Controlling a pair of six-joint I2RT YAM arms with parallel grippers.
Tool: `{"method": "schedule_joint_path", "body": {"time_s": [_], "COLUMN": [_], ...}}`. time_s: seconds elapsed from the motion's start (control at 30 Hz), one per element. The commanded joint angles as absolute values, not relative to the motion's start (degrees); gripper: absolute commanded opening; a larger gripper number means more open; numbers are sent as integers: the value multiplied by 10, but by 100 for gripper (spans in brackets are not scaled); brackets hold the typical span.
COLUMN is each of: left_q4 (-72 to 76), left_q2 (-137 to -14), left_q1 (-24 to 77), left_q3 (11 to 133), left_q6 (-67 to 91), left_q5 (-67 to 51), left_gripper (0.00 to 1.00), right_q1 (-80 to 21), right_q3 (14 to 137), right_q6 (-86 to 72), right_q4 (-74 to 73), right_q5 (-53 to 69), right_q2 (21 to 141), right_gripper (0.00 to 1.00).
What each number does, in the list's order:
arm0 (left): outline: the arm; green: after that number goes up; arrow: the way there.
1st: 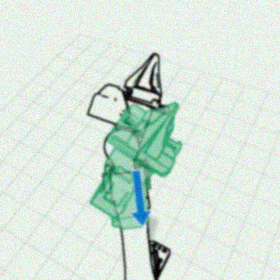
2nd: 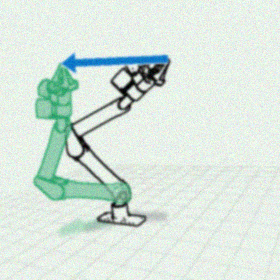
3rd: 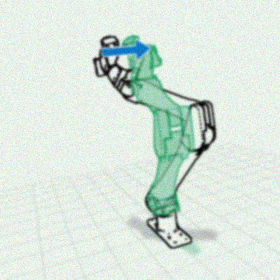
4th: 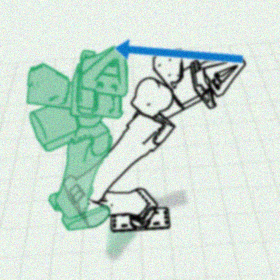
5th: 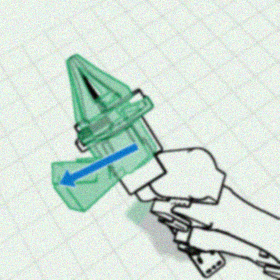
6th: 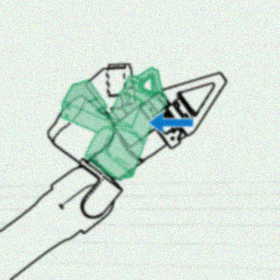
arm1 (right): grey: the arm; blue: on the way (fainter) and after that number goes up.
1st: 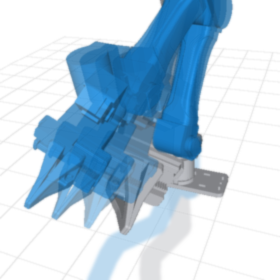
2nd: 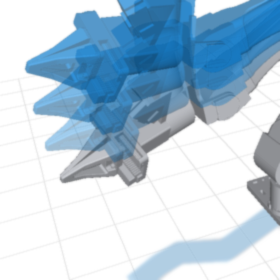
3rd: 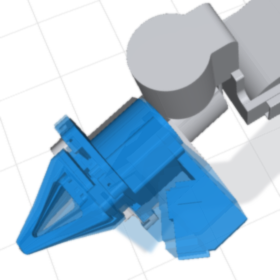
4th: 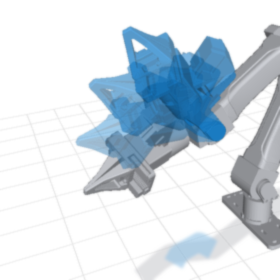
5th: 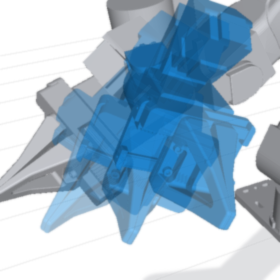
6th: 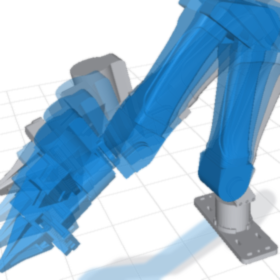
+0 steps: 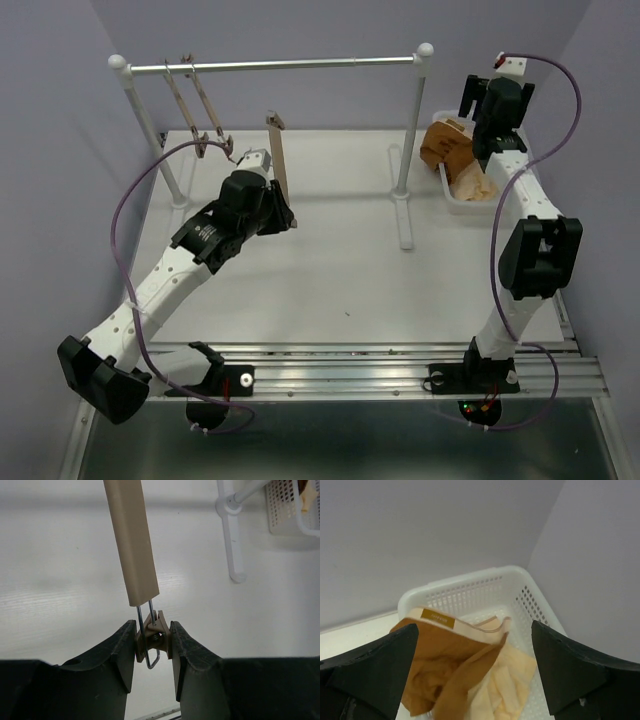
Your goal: Remove the underwear clipped to the hanger
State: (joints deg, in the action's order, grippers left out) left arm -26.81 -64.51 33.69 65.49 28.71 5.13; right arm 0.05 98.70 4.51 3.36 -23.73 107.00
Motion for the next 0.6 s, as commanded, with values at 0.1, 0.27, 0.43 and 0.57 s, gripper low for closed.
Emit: {"method": "schedule_joint_path", "body": {"time_s": [0.1, 0.27, 0.43, 0.57], "left_q4": [-293, -332, -370, -382], "left_q2": [-704, -780, -854, -910], "left_q1": [347, 346, 347, 343], "left_q3": [796, 891, 1030, 1110], "left_q6": [231, 200, 163, 149], "left_q5": [112, 152, 200, 224], "left_gripper": [0, 0, 0, 0], "right_q1": [4, 4, 4, 4], "right_q3": [935, 879, 841, 821], "right_q6": [-26, -46, -54, -54], "right_q4": [36, 37, 43, 49], "right_q5": [-242, -183, -140, -117], "right_q2": [984, 898, 835, 806], "right_gripper": [100, 100, 100, 100]}}
